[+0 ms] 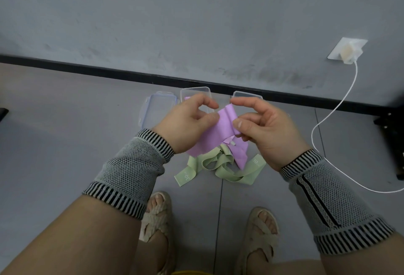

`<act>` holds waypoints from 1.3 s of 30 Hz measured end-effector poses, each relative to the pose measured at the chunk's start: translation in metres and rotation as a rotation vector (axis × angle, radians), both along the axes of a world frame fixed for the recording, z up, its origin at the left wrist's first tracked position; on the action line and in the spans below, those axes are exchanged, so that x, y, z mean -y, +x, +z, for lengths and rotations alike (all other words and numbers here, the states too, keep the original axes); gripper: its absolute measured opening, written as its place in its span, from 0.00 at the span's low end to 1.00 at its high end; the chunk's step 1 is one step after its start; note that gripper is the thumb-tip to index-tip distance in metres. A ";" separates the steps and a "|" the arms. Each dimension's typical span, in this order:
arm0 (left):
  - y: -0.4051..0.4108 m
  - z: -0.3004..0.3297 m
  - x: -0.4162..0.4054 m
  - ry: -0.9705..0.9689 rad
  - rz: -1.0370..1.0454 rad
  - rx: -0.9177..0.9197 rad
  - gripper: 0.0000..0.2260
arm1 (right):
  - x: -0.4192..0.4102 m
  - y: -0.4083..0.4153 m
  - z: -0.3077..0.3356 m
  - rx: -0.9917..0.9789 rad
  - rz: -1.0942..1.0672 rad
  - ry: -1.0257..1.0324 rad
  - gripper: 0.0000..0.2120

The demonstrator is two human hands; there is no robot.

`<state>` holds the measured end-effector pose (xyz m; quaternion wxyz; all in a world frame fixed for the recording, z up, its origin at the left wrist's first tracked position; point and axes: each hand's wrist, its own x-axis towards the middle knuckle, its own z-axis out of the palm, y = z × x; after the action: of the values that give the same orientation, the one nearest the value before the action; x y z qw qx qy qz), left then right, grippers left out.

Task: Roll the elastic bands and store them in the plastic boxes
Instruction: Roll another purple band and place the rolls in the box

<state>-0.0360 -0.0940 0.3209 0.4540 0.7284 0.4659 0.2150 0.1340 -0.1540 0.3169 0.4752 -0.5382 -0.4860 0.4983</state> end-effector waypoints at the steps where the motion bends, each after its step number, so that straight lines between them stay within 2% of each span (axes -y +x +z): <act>1: -0.001 0.000 -0.001 0.007 -0.019 -0.007 0.05 | 0.000 0.003 0.000 -0.013 -0.006 0.001 0.16; 4: -0.005 0.005 -0.002 0.040 0.006 0.057 0.08 | 0.000 0.009 0.001 -0.042 -0.038 0.004 0.16; 8: -0.003 0.011 0.000 0.081 0.033 0.133 0.09 | -0.001 0.006 0.001 0.015 -0.091 0.008 0.16; 12: -0.002 0.012 0.000 0.113 0.029 0.139 0.11 | -0.003 0.003 -0.002 0.037 -0.165 -0.035 0.14; 19: 0.001 0.007 0.000 0.156 0.018 0.043 0.11 | -0.001 -0.001 -0.001 0.024 -0.180 -0.085 0.10; 23: 0.003 0.008 0.002 0.139 0.015 0.077 0.13 | -0.003 -0.004 0.000 -0.043 -0.233 -0.119 0.07; 26: 0.006 0.010 0.004 0.141 0.016 0.100 0.13 | -0.004 -0.008 -0.002 -0.079 -0.281 -0.137 0.08; 33: 0.015 0.008 0.006 0.140 0.121 0.144 0.11 | -0.005 -0.016 -0.001 -0.105 -0.304 -0.169 0.10; 36: 0.022 0.008 0.007 0.132 0.192 0.155 0.05 | -0.004 -0.019 -0.002 -0.092 -0.299 -0.159 0.10; 39: 0.025 0.007 0.008 0.133 0.214 0.137 0.06 | -0.003 -0.022 -0.002 -0.038 -0.330 -0.137 0.10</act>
<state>-0.0107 -0.1017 0.3278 0.4099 0.6867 0.4935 0.3419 0.1124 -0.1513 0.3150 0.5217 -0.6324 -0.3469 0.4557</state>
